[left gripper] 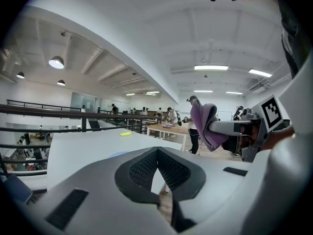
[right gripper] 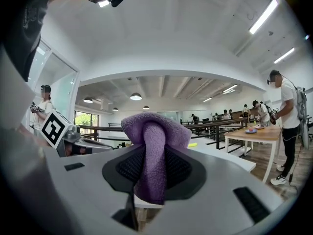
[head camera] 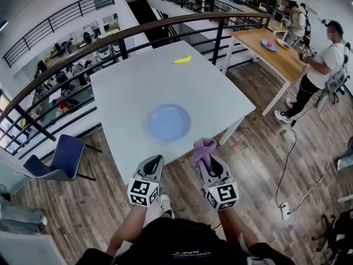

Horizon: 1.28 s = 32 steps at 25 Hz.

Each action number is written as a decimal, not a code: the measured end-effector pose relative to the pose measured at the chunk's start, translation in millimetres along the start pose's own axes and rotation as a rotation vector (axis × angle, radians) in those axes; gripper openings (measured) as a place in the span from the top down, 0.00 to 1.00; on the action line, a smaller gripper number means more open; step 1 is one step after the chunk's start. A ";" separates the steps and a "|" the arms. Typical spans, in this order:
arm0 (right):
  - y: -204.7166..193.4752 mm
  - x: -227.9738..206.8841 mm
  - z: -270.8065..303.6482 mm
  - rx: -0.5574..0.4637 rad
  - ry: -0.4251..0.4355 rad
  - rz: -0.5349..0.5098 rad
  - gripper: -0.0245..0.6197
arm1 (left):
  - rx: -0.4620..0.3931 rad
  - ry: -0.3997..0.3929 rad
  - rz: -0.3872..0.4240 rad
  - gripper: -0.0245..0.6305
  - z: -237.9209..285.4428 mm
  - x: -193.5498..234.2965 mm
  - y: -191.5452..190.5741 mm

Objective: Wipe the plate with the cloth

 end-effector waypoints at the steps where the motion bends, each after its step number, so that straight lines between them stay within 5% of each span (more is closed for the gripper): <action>1: 0.7 -0.7 8.7 0.001 -0.003 -0.007 0.80 | -0.002 -0.003 -0.005 0.94 5.8 6.5 0.4; 11: 10.0 10.1 91.1 0.017 -0.011 -0.061 0.80 | -0.023 -0.054 -0.012 0.94 34.7 69.4 22.2; 32: 23.9 37.5 184.5 0.037 0.057 -0.150 0.80 | -0.021 0.005 -0.069 0.94 46.9 158.8 31.3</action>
Point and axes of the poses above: the fingertips, and each gripper's own axes: z forward along the fingers, x to its left, y out of its top, the point moved 9 cm from there along -z, backward along the fingers, and after that the axes turned 4 degrees about -z, right-handed, at the moved point
